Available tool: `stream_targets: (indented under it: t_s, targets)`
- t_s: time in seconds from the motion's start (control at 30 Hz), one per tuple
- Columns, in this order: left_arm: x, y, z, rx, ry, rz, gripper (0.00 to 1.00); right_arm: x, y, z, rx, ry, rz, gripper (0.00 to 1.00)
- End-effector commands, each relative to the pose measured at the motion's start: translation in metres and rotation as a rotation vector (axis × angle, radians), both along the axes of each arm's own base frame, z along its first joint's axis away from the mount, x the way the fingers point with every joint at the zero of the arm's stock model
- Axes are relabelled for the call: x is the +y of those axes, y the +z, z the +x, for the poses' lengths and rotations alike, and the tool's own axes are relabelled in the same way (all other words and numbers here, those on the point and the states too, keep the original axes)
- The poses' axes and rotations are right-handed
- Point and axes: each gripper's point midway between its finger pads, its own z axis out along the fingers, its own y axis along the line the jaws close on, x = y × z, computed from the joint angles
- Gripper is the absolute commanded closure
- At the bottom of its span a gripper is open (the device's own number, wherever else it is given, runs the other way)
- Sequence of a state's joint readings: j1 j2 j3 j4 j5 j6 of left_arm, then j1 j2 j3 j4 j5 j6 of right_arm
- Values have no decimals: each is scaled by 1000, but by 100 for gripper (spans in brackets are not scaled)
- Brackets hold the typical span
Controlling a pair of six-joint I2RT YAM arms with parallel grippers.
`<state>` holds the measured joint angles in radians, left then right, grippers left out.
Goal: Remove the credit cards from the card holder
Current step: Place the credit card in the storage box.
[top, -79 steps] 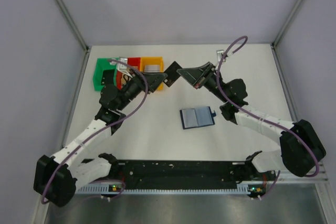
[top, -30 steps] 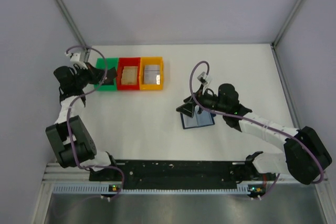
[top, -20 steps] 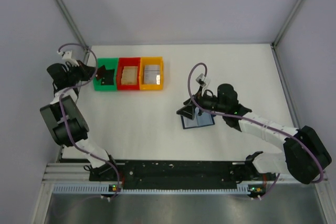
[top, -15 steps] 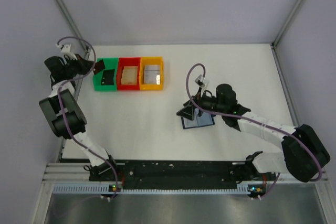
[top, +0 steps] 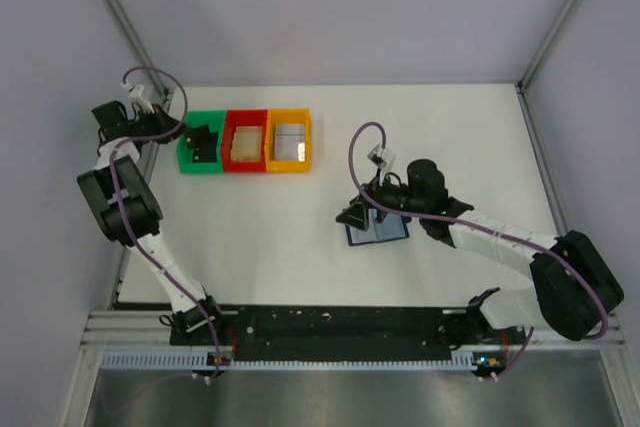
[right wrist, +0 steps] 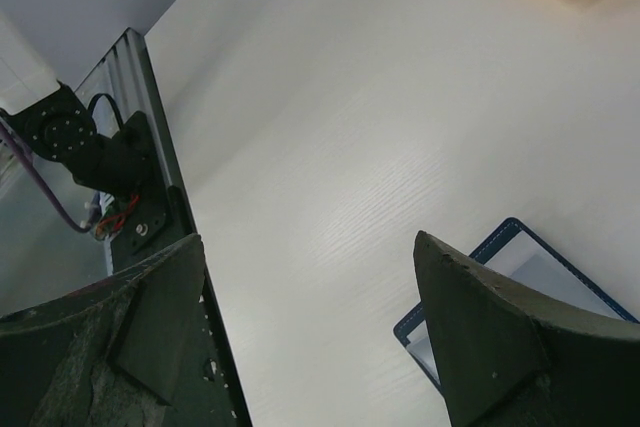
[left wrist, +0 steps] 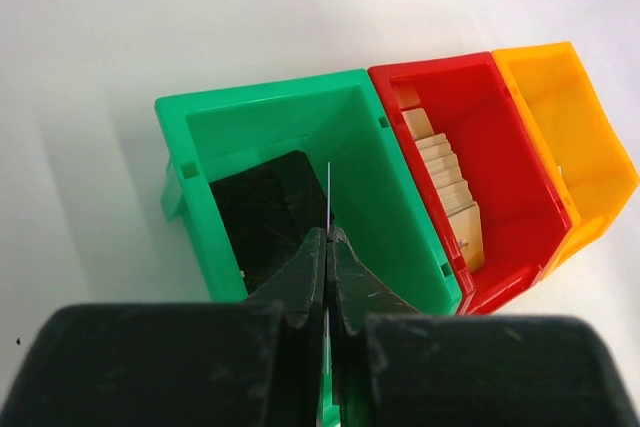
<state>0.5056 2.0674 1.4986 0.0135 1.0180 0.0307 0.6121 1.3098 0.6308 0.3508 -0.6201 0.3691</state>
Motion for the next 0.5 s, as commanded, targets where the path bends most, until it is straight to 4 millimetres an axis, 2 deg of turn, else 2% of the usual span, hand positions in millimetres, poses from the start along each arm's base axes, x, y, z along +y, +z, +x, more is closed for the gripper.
stream_targets:
  t_s: [0.0,0.2,0.3,0.33,0.47]
  targets:
    - [-5,-6,-6,69,-37,1,100,6,24,10,-72,8,37,16]
    - [-11,-32,-10,174,-32,38,100,5,18,12,-73,-8,25,16]
    - [-10,-30,-8,178,-14,61,100,4,17,12,-77,-12,19,16]
    - [-8,-28,-6,179,-2,70,95,3,16,12,-76,-13,16,16]
    - [6,-16,-1,172,66,131,59,3,15,12,-77,-16,14,16]
